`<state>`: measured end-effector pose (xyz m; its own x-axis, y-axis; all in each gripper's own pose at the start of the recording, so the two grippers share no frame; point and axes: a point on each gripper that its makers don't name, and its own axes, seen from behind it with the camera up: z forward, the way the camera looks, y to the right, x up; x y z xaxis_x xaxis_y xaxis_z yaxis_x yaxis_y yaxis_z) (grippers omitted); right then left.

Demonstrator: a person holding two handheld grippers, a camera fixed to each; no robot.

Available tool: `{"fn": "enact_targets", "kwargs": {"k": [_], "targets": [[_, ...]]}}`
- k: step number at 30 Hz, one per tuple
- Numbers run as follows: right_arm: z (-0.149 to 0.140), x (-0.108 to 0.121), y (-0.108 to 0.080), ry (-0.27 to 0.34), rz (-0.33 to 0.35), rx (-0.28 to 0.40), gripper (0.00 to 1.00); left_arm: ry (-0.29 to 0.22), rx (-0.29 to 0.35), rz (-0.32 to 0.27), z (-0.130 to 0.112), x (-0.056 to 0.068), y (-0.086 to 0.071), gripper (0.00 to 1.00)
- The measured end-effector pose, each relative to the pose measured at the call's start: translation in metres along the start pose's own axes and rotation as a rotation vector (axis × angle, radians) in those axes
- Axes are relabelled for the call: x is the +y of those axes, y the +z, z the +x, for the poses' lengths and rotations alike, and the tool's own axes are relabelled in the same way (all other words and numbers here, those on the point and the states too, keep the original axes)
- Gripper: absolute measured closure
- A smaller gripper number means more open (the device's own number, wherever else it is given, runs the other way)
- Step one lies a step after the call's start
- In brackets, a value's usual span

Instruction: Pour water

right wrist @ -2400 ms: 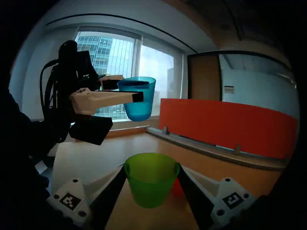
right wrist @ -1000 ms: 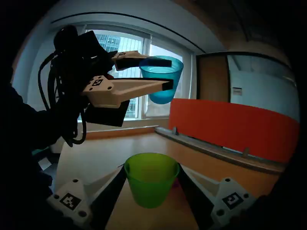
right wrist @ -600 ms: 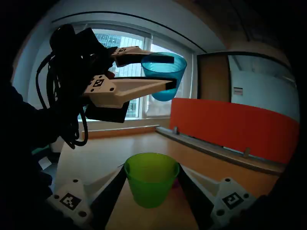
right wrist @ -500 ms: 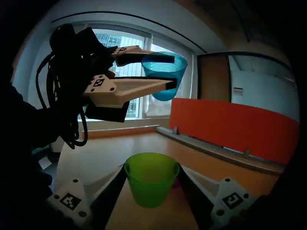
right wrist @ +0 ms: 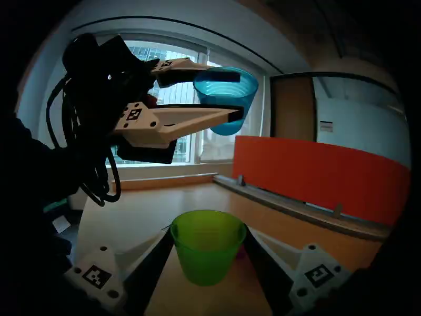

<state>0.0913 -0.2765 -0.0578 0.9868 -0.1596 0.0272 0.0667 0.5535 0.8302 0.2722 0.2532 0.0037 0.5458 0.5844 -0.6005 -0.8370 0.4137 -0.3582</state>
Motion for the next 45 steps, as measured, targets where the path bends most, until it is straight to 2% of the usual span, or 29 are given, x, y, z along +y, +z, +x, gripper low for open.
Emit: {"fn": "enact_targets", "kwargs": {"k": [9,45], "targets": [[0.0003,0.0016,-0.0004,0.004,-0.004,0.002,0.08,0.046,-0.009,0.007,-0.0016,0.0012,0.0010,0.14],[0.0011,0.0065,-0.0042,-0.004,-0.016,0.008,0.08,0.176,-0.015,0.018,0.0034,-0.0026,0.0015,0.14]]}}
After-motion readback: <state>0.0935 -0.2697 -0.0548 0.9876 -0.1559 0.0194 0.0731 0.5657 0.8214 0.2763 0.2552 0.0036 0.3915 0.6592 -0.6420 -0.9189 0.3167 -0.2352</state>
